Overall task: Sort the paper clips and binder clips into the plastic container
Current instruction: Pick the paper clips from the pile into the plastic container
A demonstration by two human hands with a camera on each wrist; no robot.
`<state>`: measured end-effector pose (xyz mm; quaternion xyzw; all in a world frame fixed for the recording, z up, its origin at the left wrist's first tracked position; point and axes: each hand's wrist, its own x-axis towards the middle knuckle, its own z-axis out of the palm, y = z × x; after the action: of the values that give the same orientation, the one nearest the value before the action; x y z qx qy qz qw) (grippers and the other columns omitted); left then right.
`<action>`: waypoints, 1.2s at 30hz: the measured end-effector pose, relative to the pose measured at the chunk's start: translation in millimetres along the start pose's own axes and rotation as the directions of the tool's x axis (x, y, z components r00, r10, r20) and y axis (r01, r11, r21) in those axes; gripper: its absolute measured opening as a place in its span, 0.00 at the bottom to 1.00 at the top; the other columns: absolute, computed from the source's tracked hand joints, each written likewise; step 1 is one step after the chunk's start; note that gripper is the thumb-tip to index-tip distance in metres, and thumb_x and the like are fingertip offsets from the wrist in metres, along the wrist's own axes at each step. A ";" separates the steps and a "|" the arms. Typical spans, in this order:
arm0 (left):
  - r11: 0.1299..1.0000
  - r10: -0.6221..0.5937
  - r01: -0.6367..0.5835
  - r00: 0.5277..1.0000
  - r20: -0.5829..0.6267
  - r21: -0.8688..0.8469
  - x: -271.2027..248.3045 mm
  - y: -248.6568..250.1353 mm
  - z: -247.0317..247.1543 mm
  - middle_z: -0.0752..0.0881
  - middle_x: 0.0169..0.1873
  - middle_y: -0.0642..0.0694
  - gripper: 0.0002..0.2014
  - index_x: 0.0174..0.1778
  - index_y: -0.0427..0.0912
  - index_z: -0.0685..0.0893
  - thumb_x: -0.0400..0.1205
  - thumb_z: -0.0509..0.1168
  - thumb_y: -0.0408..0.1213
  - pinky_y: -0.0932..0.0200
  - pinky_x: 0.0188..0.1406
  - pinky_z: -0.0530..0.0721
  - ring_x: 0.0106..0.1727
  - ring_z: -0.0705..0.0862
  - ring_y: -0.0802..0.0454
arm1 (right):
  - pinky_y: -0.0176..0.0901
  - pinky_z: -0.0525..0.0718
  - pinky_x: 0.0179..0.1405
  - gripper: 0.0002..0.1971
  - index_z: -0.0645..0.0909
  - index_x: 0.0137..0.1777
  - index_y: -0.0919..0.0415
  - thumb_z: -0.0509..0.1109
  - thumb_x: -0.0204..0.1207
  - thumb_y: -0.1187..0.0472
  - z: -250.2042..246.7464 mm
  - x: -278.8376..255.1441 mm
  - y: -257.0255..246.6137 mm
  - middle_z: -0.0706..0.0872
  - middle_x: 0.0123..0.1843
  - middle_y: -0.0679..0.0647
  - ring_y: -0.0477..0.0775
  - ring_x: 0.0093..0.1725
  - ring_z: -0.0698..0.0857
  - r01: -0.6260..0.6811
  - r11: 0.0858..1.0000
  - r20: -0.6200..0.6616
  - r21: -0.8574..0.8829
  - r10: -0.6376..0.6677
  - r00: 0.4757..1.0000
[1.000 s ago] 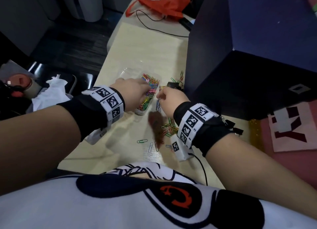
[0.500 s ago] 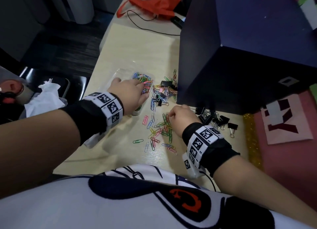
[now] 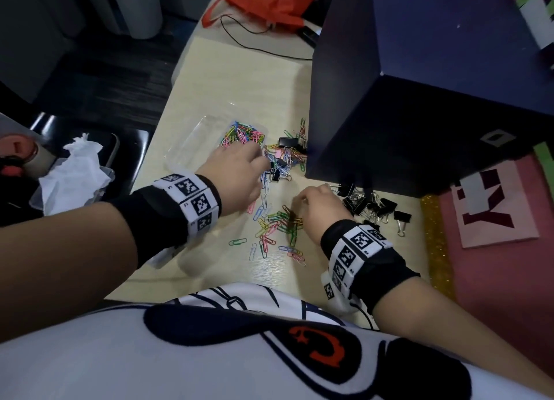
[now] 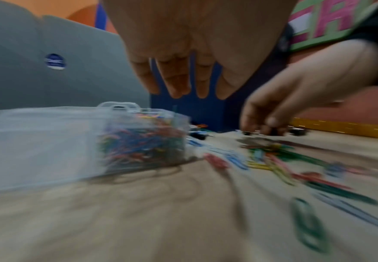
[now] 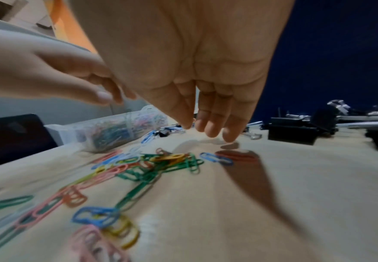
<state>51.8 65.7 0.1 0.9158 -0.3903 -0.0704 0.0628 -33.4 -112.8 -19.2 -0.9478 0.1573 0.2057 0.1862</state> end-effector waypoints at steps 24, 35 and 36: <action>0.980 0.078 -0.159 0.860 0.504 0.119 -12.4 29.8 22.1 0.79 0.56 0.43 0.13 0.60 0.41 0.76 0.82 0.65 0.39 0.54 0.43 0.75 0.55 0.82 0.43 | 0.45 0.78 0.62 0.30 0.69 0.69 0.58 0.77 0.69 0.59 23.2 -33.6 -3.0 0.73 0.66 0.57 0.58 0.61 0.80 0.002 0.999 0.109 0.040 -0.006 0.994; 0.982 0.032 -0.114 0.888 0.459 0.152 -15.2 19.9 27.6 0.75 0.56 0.44 0.22 0.67 0.44 0.74 0.78 0.70 0.40 0.48 0.45 0.80 0.56 0.80 0.42 | 0.48 0.71 0.67 0.32 0.65 0.78 0.46 0.70 0.75 0.48 24.5 -24.7 -2.9 0.62 0.79 0.49 0.59 0.71 0.65 0.364 0.897 0.128 -0.250 -0.342 0.931; 0.979 0.038 -0.124 0.890 0.455 0.160 -14.6 20.7 27.9 0.76 0.55 0.44 0.18 0.65 0.43 0.75 0.80 0.67 0.39 0.50 0.41 0.78 0.54 0.81 0.42 | 0.48 0.72 0.66 0.27 0.68 0.76 0.48 0.68 0.77 0.51 25.6 -23.9 -2.3 0.65 0.76 0.50 0.60 0.70 0.67 0.370 0.897 0.109 -0.244 -0.353 0.929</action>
<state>22.2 60.3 -22.7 0.8593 -0.4372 -0.2410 -0.1113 -61.7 -94.8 -29.5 -0.9698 -0.0557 0.2156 0.1001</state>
